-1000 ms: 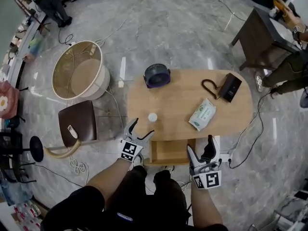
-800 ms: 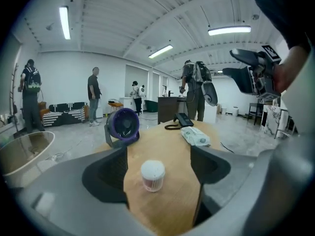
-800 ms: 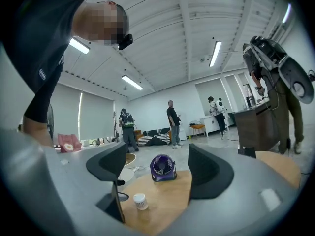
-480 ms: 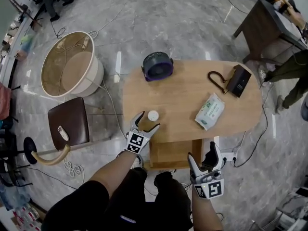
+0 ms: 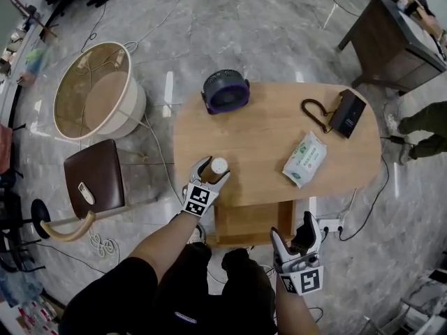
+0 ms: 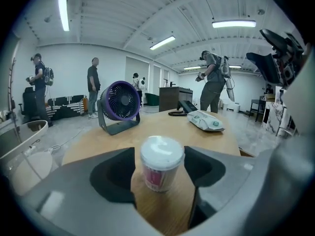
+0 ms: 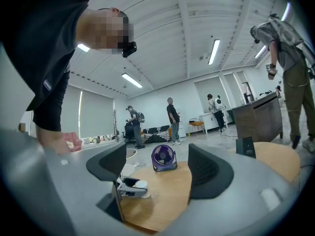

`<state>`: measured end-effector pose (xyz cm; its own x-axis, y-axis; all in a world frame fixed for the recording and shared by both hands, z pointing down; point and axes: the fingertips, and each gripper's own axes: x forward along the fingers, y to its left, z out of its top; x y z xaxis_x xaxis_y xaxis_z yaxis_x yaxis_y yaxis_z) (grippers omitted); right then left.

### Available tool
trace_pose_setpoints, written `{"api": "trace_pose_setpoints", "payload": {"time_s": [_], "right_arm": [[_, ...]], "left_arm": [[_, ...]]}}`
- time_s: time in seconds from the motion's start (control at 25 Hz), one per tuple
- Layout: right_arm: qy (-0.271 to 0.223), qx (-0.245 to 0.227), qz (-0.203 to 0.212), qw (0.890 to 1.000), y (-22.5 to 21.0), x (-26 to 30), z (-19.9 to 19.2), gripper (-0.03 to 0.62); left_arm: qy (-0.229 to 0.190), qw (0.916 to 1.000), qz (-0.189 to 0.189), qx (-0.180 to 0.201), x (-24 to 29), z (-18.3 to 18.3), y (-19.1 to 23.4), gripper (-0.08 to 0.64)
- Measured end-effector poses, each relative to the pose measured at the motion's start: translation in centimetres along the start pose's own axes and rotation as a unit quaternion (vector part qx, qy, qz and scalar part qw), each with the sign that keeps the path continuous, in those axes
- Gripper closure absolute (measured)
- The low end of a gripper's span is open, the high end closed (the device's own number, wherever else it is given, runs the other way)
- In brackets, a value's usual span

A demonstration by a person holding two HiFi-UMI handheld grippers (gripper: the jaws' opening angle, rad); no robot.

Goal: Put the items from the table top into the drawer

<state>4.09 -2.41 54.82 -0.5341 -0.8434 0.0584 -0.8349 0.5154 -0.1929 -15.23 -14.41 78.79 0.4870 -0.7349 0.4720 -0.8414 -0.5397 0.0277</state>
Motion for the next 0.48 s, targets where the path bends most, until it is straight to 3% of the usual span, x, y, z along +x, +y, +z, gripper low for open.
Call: {"api": "trace_pose_setpoints", "payload": {"time_s": [0.08,0.48], "right_arm": [[-0.002,0.002,0.0,1.0,0.0,0.0,0.0,0.191],[-0.005,0.016,-0.01,1.0,-0.3,-1.6,-0.2,0.195]], "left_arm": [[0.001,1.0,0.001,0.006,0.3,0.1,0.0,0.271],[-0.002,0.9998,-0.004,0.018,-0.5,0.1,-1.4,0.275]]}}
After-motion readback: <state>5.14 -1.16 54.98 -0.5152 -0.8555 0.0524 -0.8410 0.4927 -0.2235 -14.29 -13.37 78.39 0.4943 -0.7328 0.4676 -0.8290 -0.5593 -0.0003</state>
